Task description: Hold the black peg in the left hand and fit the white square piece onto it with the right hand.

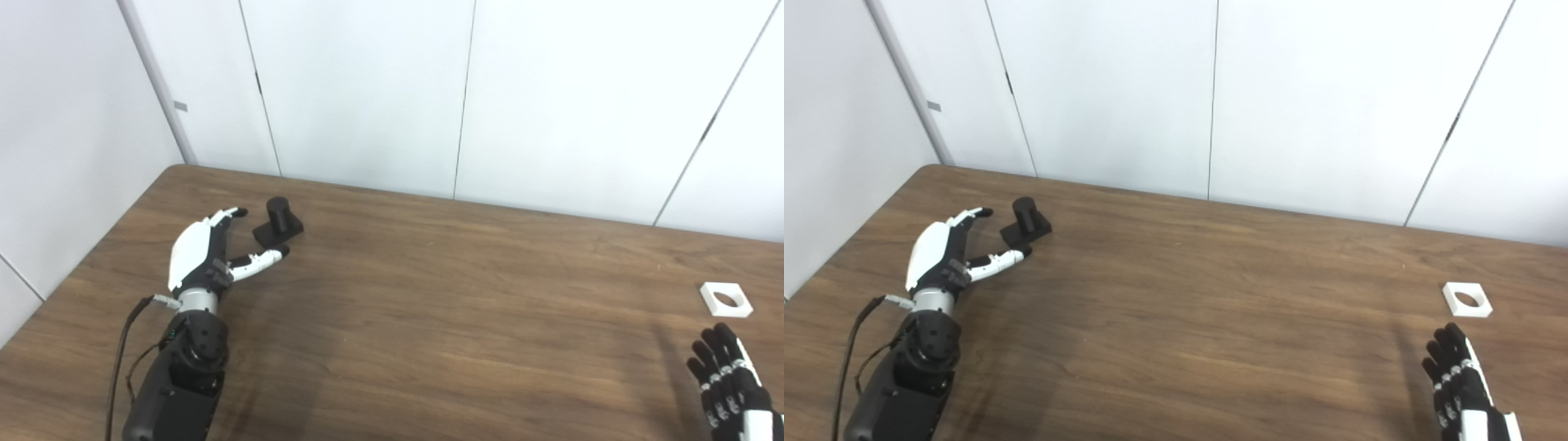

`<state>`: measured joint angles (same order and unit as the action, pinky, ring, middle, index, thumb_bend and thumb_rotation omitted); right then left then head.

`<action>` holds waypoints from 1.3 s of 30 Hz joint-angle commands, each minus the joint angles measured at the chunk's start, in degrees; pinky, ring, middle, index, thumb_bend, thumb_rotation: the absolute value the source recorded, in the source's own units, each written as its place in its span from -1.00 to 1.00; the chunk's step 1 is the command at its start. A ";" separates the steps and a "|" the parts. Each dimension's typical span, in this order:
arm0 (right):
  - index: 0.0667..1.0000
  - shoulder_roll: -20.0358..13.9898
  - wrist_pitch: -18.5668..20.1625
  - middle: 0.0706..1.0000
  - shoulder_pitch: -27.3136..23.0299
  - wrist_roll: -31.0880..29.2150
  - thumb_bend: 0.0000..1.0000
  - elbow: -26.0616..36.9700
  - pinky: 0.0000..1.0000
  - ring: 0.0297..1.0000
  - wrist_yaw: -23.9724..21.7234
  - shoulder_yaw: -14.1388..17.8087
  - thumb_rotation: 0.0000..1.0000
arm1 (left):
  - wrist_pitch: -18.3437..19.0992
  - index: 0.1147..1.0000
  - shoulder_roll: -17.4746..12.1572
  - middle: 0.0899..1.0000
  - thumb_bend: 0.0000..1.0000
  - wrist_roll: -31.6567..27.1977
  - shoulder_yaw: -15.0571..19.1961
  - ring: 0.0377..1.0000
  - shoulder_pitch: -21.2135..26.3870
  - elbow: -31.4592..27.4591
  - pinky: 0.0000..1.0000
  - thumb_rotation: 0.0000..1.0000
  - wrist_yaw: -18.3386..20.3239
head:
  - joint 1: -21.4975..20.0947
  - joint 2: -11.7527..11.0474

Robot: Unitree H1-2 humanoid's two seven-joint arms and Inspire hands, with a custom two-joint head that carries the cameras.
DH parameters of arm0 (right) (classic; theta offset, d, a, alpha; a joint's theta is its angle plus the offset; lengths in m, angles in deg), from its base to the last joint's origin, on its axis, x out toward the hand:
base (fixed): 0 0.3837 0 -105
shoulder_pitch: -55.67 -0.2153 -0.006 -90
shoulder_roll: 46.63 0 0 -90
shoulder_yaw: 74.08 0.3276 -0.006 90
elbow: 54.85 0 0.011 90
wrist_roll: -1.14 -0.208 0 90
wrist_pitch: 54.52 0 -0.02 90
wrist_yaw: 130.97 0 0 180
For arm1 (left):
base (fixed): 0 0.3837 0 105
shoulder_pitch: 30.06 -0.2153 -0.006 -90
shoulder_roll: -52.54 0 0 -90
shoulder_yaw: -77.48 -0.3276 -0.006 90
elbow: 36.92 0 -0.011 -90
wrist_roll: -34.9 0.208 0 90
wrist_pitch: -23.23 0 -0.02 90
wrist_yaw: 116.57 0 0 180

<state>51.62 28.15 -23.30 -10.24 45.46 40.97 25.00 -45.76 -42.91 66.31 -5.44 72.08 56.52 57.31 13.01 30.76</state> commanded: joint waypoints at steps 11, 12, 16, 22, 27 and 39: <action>0.88 0.07 -1.02 0.89 3.31 -1.38 0.36 -2.43 0.90 0.91 -0.61 -0.41 0.78 | -0.39 0.58 -5.34 0.80 0.84 0.61 -3.35 0.90 8.32 8.30 1.00 -0.16 -0.70 | -0.46 0.14; 0.88 0.05 -0.99 0.89 3.34 -1.35 0.36 -2.37 0.90 0.90 -0.63 -0.46 0.78 | -0.39 0.58 -5.58 0.79 0.84 0.66 -3.73 0.89 8.67 8.88 1.00 -0.17 -0.65 | -0.53 0.14; 0.88 -0.08 -1.15 0.89 3.43 -0.96 0.38 -2.42 0.90 0.90 -0.66 -0.58 0.78 | 0.27 0.59 -6.27 0.81 0.83 0.79 -4.92 0.91 9.88 10.77 1.00 -0.13 -0.38 | -0.67 0.18; 0.88 0.08 -1.36 0.90 3.44 -1.07 0.34 -2.40 0.90 0.91 -0.68 -0.61 0.77 | -0.19 0.58 -7.63 0.80 0.81 1.16 -7.07 0.91 12.03 14.26 1.00 -0.17 -0.32 | -0.85 0.11; 0.88 0.19 -1.12 0.90 3.48 -1.02 0.33 -2.07 0.90 0.91 -0.52 -0.61 0.77 | -0.31 0.53 -8.66 0.81 0.78 1.21 -8.77 0.91 13.87 17.41 1.00 -0.22 -0.36 | -1.01 0.18; 0.88 0.40 -1.28 0.89 3.52 -0.20 0.27 -1.24 0.91 0.92 -0.28 -0.90 0.79 | -1.63 0.46 -9.19 0.78 0.72 0.63 -10.29 0.91 15.45 21.01 1.00 -0.32 -0.92 | -1.47 0.27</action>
<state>51.61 28.15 -23.11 -10.54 45.75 40.91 24.87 -45.94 -50.02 66.41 -15.61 85.01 77.79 57.42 11.51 31.03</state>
